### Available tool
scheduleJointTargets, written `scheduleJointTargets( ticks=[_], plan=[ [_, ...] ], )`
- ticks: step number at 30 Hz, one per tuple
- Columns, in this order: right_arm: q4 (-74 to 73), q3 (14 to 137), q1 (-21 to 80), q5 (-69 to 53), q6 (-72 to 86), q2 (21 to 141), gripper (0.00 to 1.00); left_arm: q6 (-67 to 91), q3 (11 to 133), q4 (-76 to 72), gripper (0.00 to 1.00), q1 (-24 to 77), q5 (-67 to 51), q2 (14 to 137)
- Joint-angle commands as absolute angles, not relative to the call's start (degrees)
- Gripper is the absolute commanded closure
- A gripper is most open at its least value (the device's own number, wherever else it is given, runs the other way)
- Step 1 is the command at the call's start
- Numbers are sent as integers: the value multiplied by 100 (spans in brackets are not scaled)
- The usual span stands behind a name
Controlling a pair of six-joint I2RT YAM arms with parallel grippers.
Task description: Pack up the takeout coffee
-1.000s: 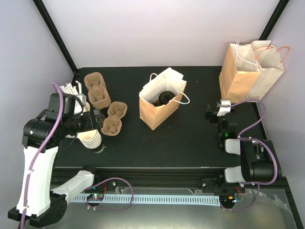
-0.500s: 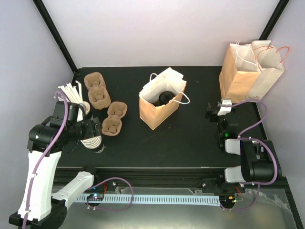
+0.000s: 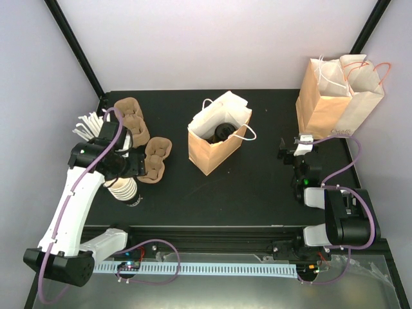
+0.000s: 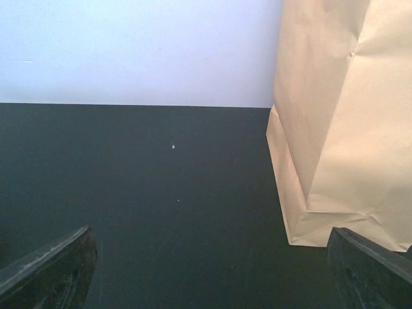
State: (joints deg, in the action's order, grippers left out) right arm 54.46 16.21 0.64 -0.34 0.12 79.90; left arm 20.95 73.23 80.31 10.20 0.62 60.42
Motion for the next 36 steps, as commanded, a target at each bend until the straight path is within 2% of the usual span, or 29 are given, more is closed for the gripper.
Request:
scheduleJointTargets(
  ticks=[1,9,14,19,21,24,26,32,36],
  plan=[
    [5766,1644,44,44,15,8007,0,1893,7043,7724,16,984,331,6221],
    [5809,1635,36,41,13,8024,0,1885,6838,7820,22,980,556,6870],
    [5792,1641,44,44,9,8018,0,1859,6419,7717,35,981,675,6875],
    [5774,1644,39,44,9,8016,0,1867,6178,7597,43,984,661,6983],
    [5774,1644,43,42,9,8017,0,1874,6143,7566,51,984,648,7012],
    [5773,1644,37,44,10,8011,0,1876,6113,7528,70,984,555,7029],
    [5774,1644,44,44,9,8016,0,1867,6126,7524,78,985,477,6997],
    [5774,1644,41,44,9,8015,0,1807,6171,7667,97,1038,92,6914],
    [5773,1644,41,48,15,8013,0,1685,6320,7760,98,1158,-245,6875]
  ],
)
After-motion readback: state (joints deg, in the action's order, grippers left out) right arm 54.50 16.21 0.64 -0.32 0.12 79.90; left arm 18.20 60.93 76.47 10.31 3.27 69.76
